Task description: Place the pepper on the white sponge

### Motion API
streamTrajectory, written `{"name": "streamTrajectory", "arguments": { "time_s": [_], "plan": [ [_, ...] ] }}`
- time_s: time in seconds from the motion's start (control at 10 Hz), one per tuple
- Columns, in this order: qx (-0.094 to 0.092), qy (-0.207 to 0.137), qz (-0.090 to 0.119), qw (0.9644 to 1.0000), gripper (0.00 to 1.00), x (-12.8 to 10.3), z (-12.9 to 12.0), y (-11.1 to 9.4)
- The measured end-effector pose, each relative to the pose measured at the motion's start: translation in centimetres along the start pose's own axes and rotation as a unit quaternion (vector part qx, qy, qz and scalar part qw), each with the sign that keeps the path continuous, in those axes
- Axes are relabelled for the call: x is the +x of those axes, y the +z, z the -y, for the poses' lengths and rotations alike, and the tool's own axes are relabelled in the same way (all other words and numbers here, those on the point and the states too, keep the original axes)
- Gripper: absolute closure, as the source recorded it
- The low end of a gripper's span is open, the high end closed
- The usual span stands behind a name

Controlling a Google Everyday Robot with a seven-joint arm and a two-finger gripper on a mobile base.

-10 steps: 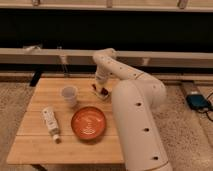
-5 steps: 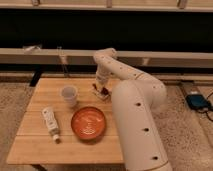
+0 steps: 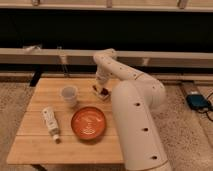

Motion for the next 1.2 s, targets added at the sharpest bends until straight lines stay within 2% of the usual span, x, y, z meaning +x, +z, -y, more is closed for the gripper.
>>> {"name": "streamTrajectory", "arguments": {
  "time_s": [0.4,0.9,1.0,1.2],
  "plan": [
    [-0.001,0.000,0.000,1.0000,0.20,-0.3,-0.1,-0.2],
    [-0.016,0.014,-0.009,0.9997,0.20,-1.7,-1.5,-2.2],
    [-0.011,0.015,-0.017,0.9997,0.20,-2.2,-1.9,-2.7],
    [-0.011,0.016,-0.018,0.9997,0.20,-2.5,-2.1,-2.8]
  ]
}}
